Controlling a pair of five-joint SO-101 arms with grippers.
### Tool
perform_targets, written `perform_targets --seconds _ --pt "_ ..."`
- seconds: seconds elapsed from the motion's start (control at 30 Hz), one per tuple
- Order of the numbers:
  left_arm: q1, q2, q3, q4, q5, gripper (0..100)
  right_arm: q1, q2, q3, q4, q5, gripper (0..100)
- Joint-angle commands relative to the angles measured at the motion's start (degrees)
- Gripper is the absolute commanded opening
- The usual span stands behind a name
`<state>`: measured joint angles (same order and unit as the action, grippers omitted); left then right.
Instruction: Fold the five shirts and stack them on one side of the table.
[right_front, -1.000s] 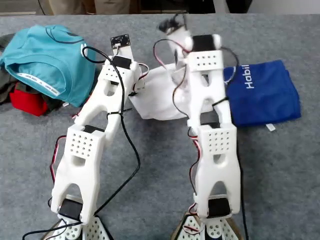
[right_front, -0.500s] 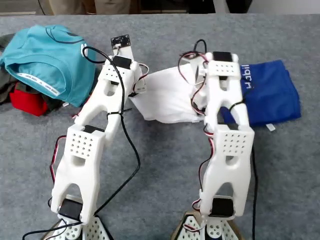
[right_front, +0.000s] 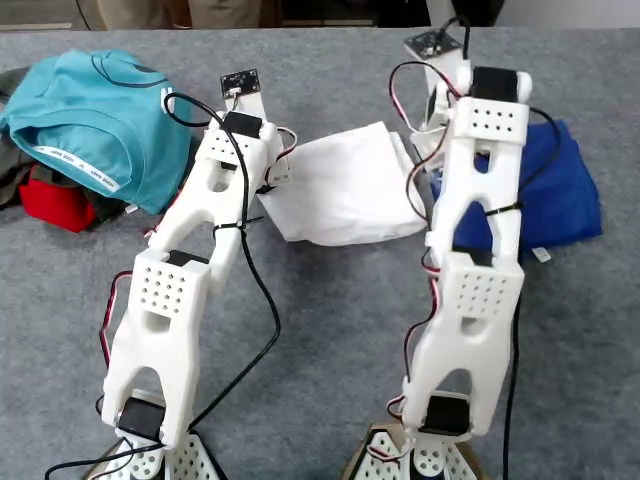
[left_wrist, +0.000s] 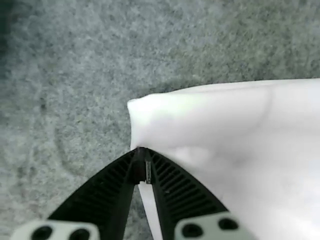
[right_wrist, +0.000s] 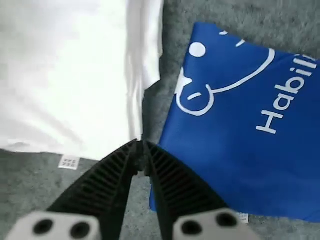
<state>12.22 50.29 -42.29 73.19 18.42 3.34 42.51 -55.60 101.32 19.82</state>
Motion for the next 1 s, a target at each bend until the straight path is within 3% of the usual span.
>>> perform_targets --seconds 0.0,0.27,0.4,0.6,0.73,0.97 --pt "-1.1 -0.8 -1.8 -0.1 -0.7 2 -2.2 -8.6 9.5 1.1 -0.4 0.2" --pt "-2.0 -0.9 -2.0 -0.1 -2.5 2 -4.7 -13.0 27.8 -6.0 -2.2 0.6" --pt "-2.4 -0.9 -2.0 -0.1 -2.5 2 -4.8 -13.1 28.7 -9.5 -16.4 7.6" --pt "-2.3 -0.9 -2.0 -0.1 -2.5 2 -4.9 -12.9 29.3 -6.3 -30.8 28.8" --pt "-2.1 -0.9 -2.0 -0.1 -2.5 2 -7.5 -13.1 29.2 -2.8 -31.7 39.3" --pt "-2.1 -0.9 -2.0 -0.1 -2.4 2 -7.2 -20.6 26.8 1.1 -30.5 39.7"
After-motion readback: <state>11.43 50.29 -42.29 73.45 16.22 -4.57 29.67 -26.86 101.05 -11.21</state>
